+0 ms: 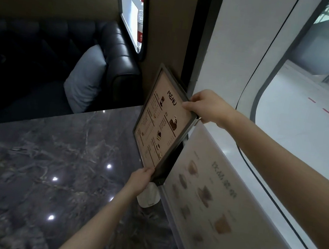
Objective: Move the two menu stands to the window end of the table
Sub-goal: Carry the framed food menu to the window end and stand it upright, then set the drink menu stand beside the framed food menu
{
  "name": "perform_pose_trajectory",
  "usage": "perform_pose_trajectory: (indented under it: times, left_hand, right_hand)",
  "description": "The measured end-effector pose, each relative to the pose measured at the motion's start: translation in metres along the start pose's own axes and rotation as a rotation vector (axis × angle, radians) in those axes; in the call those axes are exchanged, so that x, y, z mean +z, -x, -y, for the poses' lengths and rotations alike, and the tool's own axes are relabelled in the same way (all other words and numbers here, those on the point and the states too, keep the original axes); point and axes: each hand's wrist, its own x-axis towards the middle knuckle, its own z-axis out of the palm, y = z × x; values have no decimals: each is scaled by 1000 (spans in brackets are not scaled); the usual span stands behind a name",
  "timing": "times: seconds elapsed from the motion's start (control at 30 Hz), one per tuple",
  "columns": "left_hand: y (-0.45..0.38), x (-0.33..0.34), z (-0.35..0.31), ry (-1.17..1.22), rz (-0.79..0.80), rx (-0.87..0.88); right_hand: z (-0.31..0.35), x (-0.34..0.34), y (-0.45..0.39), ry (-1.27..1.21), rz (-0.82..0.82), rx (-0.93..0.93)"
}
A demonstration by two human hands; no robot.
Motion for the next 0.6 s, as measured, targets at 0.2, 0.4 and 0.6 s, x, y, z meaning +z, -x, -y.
perform_pose_trajectory:
  times: [0.2, 0.4, 0.6]
  left_hand:
    - [30, 12, 4, -221, -174, 118]
    - [76, 56, 17, -218, -270, 361]
    - [102, 102, 33, -472, 90, 316]
  right_hand:
    - [1, -8, 32, -9, -8, 15]
    - [-11, -8, 87, 41, -148, -89]
    - [-25, 5, 116, 88, -160, -79]
